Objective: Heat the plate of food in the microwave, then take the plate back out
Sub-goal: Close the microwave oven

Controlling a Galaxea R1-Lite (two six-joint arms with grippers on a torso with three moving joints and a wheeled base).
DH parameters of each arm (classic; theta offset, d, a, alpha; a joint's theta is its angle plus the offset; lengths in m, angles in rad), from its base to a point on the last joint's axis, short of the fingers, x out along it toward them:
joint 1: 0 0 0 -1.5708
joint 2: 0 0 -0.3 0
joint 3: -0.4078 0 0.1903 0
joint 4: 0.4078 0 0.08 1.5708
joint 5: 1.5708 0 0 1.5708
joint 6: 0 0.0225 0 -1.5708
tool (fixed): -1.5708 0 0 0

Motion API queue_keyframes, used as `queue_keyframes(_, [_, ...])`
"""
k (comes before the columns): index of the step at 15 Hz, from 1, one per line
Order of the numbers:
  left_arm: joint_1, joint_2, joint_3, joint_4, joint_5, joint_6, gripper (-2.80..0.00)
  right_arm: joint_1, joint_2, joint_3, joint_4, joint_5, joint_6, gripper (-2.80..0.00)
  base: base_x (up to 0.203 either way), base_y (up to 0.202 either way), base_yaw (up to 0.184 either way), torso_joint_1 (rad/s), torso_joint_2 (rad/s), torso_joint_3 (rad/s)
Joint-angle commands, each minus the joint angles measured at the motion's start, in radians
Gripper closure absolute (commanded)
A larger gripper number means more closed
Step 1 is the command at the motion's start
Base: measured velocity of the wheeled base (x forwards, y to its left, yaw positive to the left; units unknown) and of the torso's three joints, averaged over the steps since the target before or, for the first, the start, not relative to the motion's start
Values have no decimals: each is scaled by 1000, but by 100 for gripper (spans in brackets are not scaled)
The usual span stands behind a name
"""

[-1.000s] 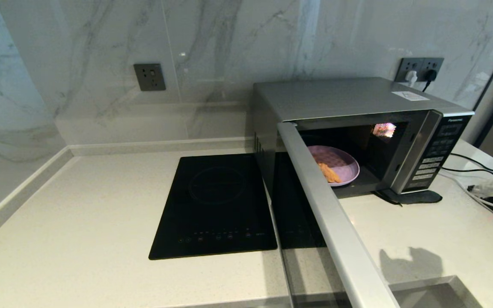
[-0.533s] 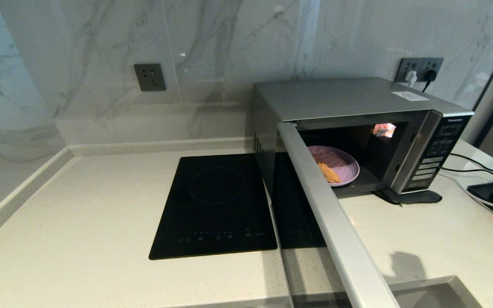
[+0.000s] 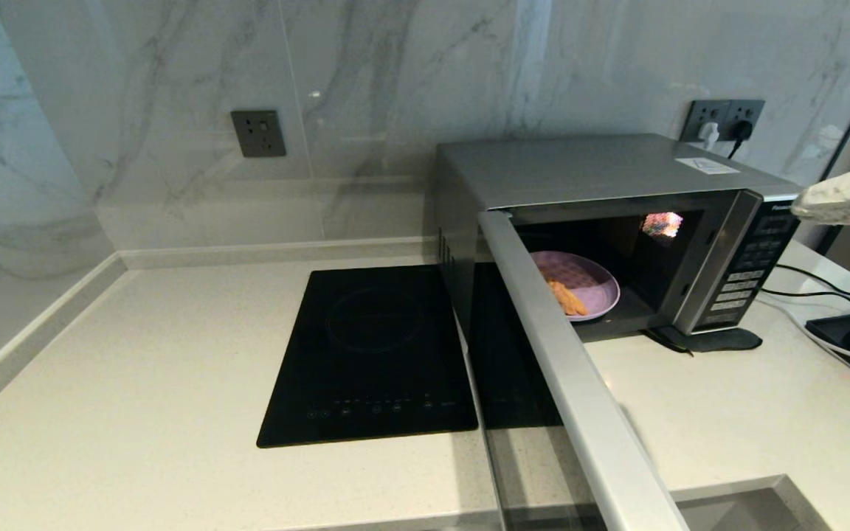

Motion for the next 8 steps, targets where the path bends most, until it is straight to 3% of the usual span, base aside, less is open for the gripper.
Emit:
queue_keyframes(1, [0,2,0,0,0,-1,0,99,139,-133,99,-2,3,0,0,0,0,0,0,0])
queue_keyframes(3, [0,2,0,0,0,-1,0,198,194,-173,151,-28,-22,0,0,0,0,0,0,0])
queue_keyframes(5, [0,2,0,0,1,-1,0,295,235,-178,207,-117,-74,0,0,0,0,0,0,0])
queue_keyframes(8, [0,2,0,0,0,-1,0,384,290,-179,226,-160,-92,0,0,0,0,0,0,0])
